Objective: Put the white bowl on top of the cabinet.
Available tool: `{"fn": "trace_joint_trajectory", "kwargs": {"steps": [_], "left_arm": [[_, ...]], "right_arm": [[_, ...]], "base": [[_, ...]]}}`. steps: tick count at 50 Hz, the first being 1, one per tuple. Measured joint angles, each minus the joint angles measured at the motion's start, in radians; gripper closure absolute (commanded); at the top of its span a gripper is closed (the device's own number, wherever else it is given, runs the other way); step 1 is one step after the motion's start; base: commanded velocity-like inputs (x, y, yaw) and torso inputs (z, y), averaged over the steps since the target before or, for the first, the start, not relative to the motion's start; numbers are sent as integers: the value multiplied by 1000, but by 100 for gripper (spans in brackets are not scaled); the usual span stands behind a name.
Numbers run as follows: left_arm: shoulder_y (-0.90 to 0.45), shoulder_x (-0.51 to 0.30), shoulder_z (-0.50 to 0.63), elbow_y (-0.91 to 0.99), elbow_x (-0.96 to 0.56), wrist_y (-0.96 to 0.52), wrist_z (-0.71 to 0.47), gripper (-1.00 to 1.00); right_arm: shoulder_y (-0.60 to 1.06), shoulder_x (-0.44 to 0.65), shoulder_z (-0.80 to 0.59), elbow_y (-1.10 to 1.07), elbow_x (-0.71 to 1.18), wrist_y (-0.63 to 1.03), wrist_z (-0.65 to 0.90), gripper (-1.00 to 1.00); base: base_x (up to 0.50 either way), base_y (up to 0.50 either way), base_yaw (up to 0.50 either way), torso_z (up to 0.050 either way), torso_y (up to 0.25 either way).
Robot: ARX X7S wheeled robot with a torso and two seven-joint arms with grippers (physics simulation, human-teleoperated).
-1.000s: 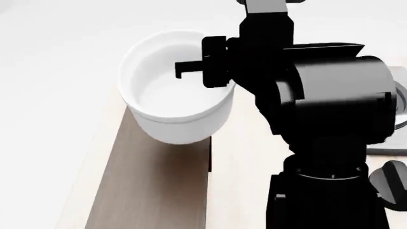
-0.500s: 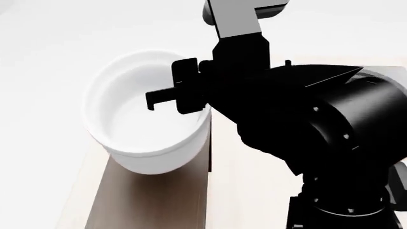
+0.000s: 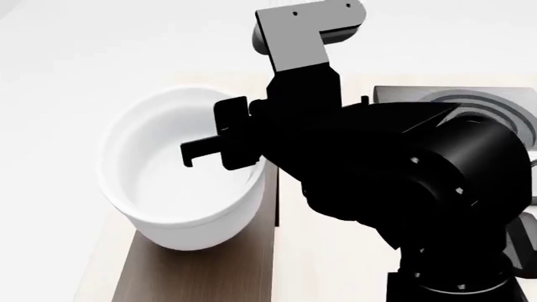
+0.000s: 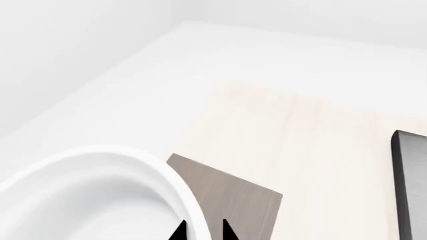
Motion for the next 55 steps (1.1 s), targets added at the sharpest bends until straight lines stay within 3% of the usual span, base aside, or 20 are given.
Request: {"fn": "trace_joint_trajectory", "kwargs": {"steps": [39, 40, 55], "left_arm": [[-1, -5, 3, -6, -5, 7, -7, -100], [-1, -6, 3, -6, -5, 7, -7, -100], [-1, -8, 5, -5, -8, 7, -10, -100]], "right_arm": [[-41, 43, -149, 124, -41, -170, -65, 100], [-41, 44, -152, 126, -40, -174, -66, -100], [-51, 53, -185, 132, -68, -255, -109, -100]], "base": [[0, 0, 0, 0, 0], [0, 3, 4, 0, 0], [0, 0, 0, 0, 0]]}}
